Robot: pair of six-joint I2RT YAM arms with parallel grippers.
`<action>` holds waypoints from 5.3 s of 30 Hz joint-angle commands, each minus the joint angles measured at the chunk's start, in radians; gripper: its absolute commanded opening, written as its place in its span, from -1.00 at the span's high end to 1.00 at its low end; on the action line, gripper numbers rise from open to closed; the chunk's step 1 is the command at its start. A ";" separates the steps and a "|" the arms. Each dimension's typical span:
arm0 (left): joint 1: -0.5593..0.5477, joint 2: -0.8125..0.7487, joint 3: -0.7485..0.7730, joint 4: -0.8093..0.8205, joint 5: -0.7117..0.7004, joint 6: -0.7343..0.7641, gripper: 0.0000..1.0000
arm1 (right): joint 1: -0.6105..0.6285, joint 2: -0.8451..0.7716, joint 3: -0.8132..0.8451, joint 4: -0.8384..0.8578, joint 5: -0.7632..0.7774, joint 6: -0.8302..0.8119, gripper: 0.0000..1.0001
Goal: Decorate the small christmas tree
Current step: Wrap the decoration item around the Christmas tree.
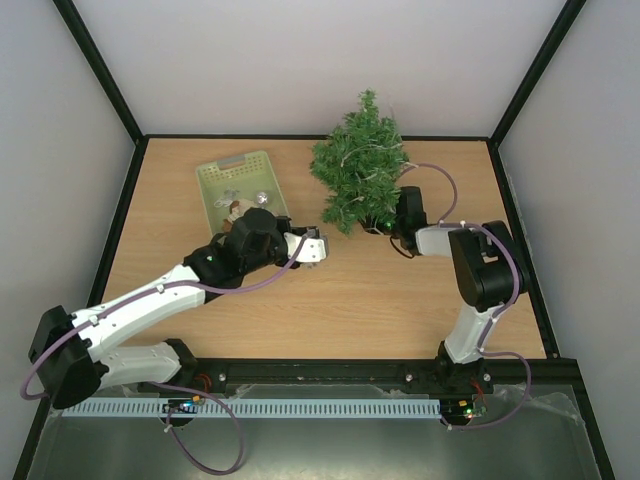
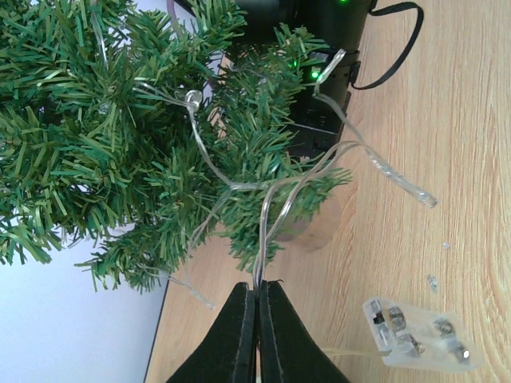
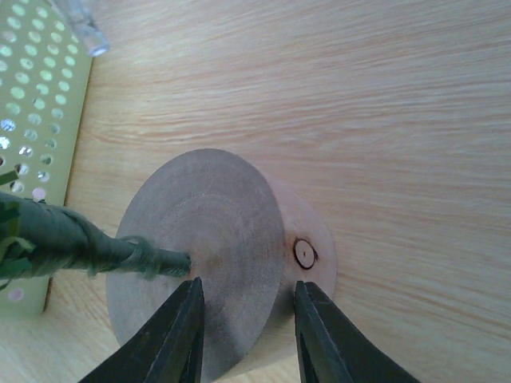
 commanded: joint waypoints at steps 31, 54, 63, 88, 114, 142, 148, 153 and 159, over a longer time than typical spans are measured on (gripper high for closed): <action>0.114 0.094 0.005 0.258 -0.061 0.135 0.95 | 0.017 -0.293 -0.121 -0.312 0.191 0.265 -0.01; 0.150 0.096 0.018 0.265 -0.018 0.103 0.95 | 0.003 -0.377 -0.185 -0.353 0.492 0.305 -0.23; 0.158 0.094 0.005 0.272 -0.014 0.090 0.95 | -0.004 -0.458 -0.205 -0.405 0.700 0.328 -0.34; 0.159 0.102 0.003 0.271 -0.001 0.087 0.95 | -0.047 -0.748 0.001 -0.696 0.849 0.207 -0.33; 0.164 0.077 -0.005 0.272 0.064 0.061 0.95 | 0.420 -0.873 0.081 -0.404 0.180 -0.400 0.08; 0.177 0.057 -0.026 0.288 0.091 0.065 0.95 | 0.429 -0.535 0.224 -0.381 0.154 -0.784 0.26; 0.179 0.055 -0.031 0.298 0.095 0.063 0.95 | 0.430 -0.531 0.227 -0.397 0.157 -0.801 0.53; 0.179 0.044 -0.033 0.301 0.093 0.018 0.89 | 0.430 -0.554 0.189 -0.356 0.161 -0.814 0.97; 0.189 -0.015 -0.031 0.287 0.107 -0.291 0.07 | 0.430 -0.577 0.154 -0.327 0.137 -0.831 0.97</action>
